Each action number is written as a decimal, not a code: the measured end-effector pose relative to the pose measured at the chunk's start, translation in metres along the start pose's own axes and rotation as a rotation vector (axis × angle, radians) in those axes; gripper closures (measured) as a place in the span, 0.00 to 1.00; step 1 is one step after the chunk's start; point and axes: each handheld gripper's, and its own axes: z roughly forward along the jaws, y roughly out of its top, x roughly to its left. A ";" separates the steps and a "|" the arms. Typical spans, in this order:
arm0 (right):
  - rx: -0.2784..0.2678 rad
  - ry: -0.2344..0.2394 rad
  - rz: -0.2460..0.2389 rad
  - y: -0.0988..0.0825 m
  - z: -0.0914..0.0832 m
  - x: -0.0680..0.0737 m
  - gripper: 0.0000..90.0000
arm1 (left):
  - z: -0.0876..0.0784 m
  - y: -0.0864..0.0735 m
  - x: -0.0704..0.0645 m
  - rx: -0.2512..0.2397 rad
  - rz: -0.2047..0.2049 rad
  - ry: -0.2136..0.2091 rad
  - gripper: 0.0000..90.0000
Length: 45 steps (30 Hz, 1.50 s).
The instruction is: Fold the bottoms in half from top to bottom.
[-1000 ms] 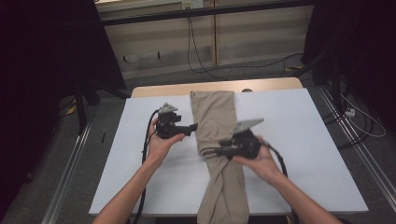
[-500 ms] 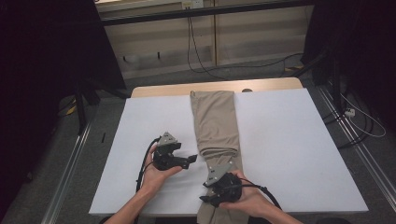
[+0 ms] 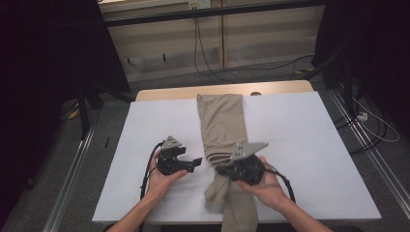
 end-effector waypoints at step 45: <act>0.174 -0.103 0.090 -0.079 -0.030 0.000 0.79 | -0.015 -0.036 -0.121 0.243 0.355 -0.301 1.00</act>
